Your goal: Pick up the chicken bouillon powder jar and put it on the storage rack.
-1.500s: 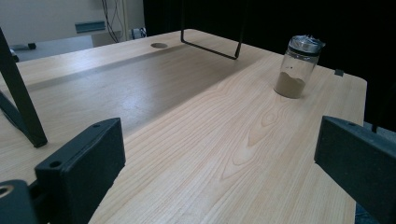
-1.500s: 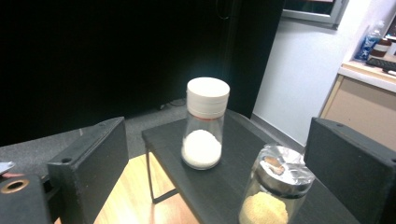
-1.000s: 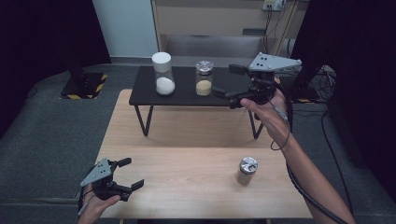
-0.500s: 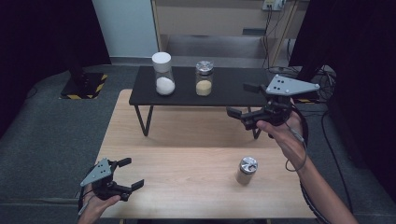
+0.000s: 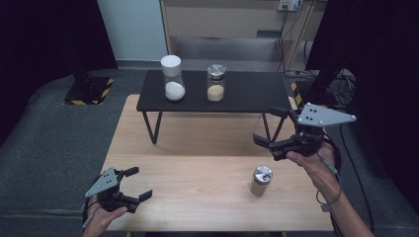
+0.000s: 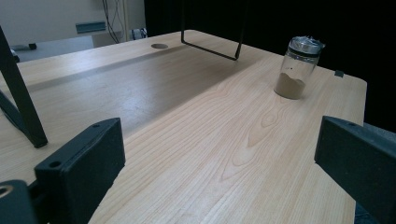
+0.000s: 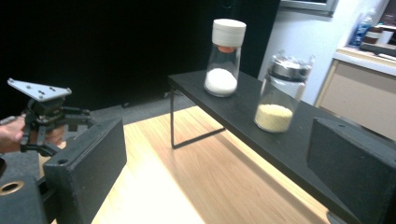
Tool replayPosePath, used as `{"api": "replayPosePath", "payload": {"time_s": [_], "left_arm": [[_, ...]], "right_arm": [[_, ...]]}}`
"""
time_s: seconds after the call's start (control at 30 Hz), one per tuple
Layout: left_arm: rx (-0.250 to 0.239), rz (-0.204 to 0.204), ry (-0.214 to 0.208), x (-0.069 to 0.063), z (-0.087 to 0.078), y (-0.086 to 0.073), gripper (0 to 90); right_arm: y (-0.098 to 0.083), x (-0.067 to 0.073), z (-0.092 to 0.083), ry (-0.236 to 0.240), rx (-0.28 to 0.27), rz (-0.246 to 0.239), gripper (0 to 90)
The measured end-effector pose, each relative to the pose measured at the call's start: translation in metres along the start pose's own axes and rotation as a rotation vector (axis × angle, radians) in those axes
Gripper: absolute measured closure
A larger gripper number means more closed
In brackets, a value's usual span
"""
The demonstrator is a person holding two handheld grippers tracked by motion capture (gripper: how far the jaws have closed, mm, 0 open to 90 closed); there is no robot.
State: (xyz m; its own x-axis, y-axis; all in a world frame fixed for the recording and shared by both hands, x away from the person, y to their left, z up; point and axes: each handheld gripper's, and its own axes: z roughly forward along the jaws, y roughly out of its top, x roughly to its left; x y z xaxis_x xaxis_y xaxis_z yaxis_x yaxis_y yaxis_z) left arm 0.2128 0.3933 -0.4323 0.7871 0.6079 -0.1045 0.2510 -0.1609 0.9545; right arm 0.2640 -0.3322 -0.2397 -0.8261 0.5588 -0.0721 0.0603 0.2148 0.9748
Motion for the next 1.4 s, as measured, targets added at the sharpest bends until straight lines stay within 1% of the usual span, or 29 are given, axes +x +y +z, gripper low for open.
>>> {"api": "replayPosePath", "payload": {"time_s": [0.13, 0.37, 0.53, 0.73, 0.83, 0.97, 1.03, 1.2, 1.27, 1.4], "left_arm": [[0.0, 0.0, 0.0, 0.0, 0.0, 0.0, 0.6], [0.0, 0.0, 0.003, 0.0, 0.0, 0.0, 0.6], [-0.002, 0.0, 0.004, 0.0, 0.0, 0.0, 0.5], [0.001, 0.001, 0.004, -0.001, 0.0, 0.0, 0.5], [0.001, 0.001, 0.006, -0.001, 0.0, 0.0, 0.6], [0.0, 0.001, 0.005, -0.001, 0.0, 0.0, 0.5], [0.0, 0.002, 0.006, -0.001, 0.0, 0.0, 0.6], [0.0, 0.001, 0.006, -0.001, 0.0, 0.0, 0.5], [0.0, 0.002, 0.006, -0.001, 0.0, 0.0, 0.5], [-0.002, 0.002, 0.006, 0.0, -0.001, 0.0, 0.5]], "right_arm": [[-0.008, 0.008, -0.011, -0.03, 0.01, -0.019, 6.0], [-0.024, 0.021, -0.029, -0.072, 0.031, -0.032, 6.0], [-0.035, 0.029, -0.042, -0.107, 0.043, -0.032, 5.9], [-0.05, 0.034, -0.055, -0.135, 0.055, -0.012, 6.0], [-0.056, 0.038, -0.059, -0.146, 0.06, -0.006, 6.0], [-0.062, 0.043, -0.064, -0.166, 0.07, -0.016, 6.0], [-0.066, 0.046, -0.066, -0.168, 0.076, -0.012, 6.0], [-0.079, 0.052, -0.069, -0.188, 0.08, -0.007, 6.0], [-0.086, 0.053, -0.07, -0.19, 0.074, 0.004, 6.0], [-0.096, 0.053, -0.07, -0.191, 0.082, 0.026, 5.9]]}}
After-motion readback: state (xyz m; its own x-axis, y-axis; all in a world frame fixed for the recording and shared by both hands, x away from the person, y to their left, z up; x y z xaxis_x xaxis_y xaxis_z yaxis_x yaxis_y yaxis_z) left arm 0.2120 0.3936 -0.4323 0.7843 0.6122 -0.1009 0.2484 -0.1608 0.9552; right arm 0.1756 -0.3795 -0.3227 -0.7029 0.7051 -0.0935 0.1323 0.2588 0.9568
